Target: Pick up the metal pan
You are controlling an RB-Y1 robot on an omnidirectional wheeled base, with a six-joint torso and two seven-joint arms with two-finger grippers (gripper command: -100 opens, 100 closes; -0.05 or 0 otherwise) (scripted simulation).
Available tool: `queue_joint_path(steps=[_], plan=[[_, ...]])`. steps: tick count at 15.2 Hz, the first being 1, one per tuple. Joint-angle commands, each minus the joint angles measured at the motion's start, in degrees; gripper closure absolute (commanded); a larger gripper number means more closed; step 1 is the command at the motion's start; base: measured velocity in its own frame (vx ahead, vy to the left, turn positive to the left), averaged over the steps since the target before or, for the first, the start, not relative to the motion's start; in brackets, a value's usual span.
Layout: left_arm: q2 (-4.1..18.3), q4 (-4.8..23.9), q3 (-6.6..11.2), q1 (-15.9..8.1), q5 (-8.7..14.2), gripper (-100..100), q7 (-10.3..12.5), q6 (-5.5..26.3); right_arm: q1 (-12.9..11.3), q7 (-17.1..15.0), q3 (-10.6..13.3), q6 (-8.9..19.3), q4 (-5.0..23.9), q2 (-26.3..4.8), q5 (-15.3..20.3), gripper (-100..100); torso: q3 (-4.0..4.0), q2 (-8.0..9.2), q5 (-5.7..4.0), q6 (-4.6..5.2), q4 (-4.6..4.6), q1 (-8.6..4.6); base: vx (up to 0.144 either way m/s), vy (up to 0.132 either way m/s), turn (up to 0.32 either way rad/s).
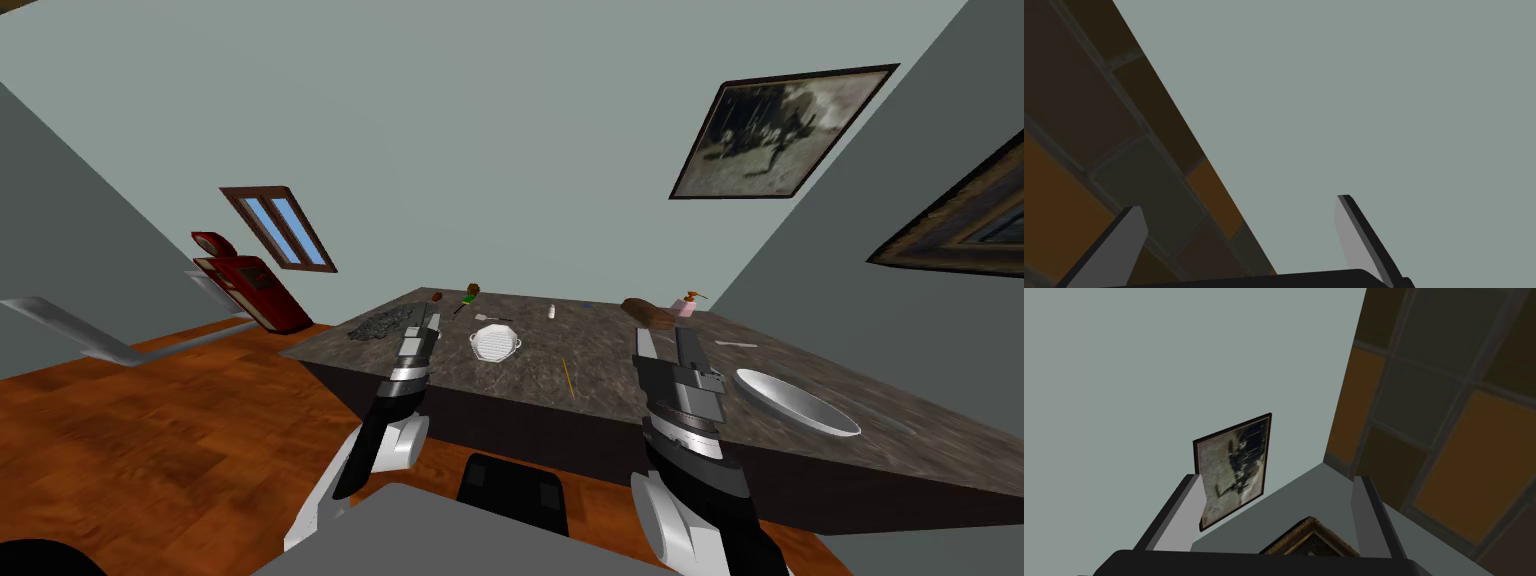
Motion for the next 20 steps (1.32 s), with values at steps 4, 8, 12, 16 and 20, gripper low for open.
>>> queue_joint_path(steps=[4, 8, 12, 16, 20], plan=[[5.6, 0.4, 0.27, -0.9, 0.2, -100, 0.7, 3.0, 0.0, 0.0, 0.0, 0.0, 0.0, 0.0, 0.0, 0, 0.02, 0.03, 0.00, 0.01, 0.01, 0.01, -0.009, -0.003, -0.037], [9.4, 0.8, 0.56, -1.8, 0.4, -100, 1.5, 6.3, 0.0, 0.0, 0.0, 0.0, 0.0, 0.0, 0.0, 0, 0.04, 0.08, 0.00, 0.02, 0.02, 0.01, -0.021, -0.005, -0.060], [12.4, 1.3, 0.93, -3.0, 0.7, -100, 2.5, 10.5, 0.0, 0.0, 0.0, 0.0, 0.0, 0.0, 0.0, 0, 0.05, 0.10, 0.00, 0.02, 0.02, -0.01, -0.024, -0.007, -0.068], [15.0, 2.0, 1.38, -4.4, 1.0, -100, 3.8, 15.5, 0.0, 0.0, 0.0, 0.0, 0.0, 0.0, 0.0, 0, 0.06, 0.11, 0.00, 0.02, 0.02, 0.00, -0.026, -0.007, -0.078], [16.1, 2.4, 1.63, -5.2, 1.2, -100, 4.4, 18.5, 0.0, 0.0, 0.0, 0.0, 0.0, 0.0, 0.0, 0, 0.05, 0.09, -0.01, 0.01, 0.02, -0.02, -0.019, -0.007, -0.047]])
